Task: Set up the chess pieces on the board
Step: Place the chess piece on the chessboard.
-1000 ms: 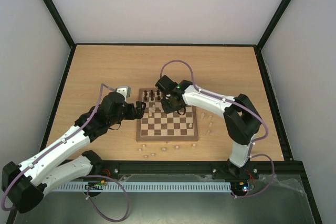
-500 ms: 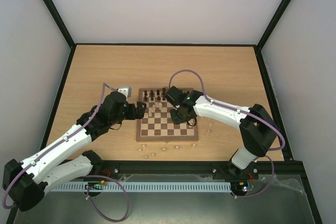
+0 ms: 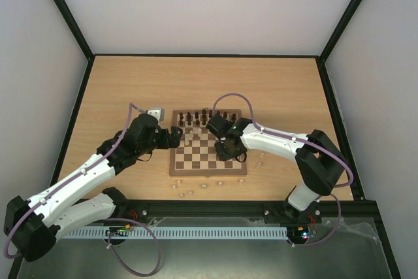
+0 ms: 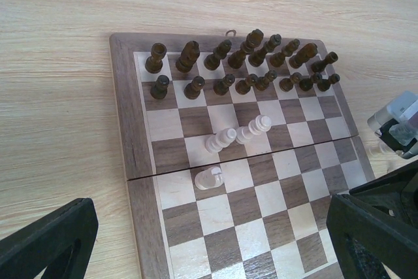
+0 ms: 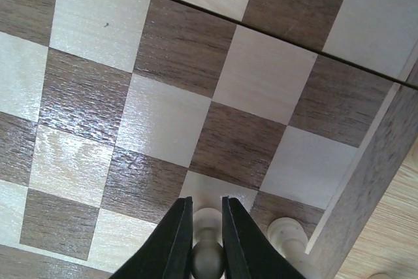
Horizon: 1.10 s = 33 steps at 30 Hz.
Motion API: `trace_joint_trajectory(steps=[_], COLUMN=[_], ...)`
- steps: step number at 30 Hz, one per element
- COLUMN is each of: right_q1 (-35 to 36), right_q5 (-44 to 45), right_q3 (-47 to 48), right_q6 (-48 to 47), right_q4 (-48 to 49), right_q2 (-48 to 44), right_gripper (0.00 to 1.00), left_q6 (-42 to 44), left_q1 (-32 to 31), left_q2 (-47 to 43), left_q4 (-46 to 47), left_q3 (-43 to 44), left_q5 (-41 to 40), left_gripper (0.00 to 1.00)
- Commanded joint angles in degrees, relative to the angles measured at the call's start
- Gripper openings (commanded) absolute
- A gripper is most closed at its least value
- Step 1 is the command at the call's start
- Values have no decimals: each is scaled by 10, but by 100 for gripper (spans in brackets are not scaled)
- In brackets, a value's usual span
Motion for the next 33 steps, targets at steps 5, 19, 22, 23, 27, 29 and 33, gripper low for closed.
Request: trace_joint_trajectory(steps=[5,19,22,23,27,29,33], right_q1=[5,4,4,4,3,4,3], right_q5=[8,23,29,31,34,33,30], right_q3=[-12,40,65,74,115,136,184], right_q6=[5,-6,-15,-18,-31,-37,-46], right_q4=[-7,-9,-6,-5,0,5,8], right_q2=[-13,-35,-26,-20,8,24,67], right_gripper=[21,64,72,75,88,99,99], left_q6=[-6,-6,-8,-8,-10,-11,-14], left_q1=[-1,-1,-1,-1,-1,-1,-1], left_q2=[5,10,9,8,1,-4,-20], left_q4=[5,-1,-2,-3,-5,-4,-4], left_q3=[9,19,18,17,14,12,6], left_q5=[-4,-13,-14,-15,-18,-18,-16], left_gripper=[99,99,99,99,99,99,99])
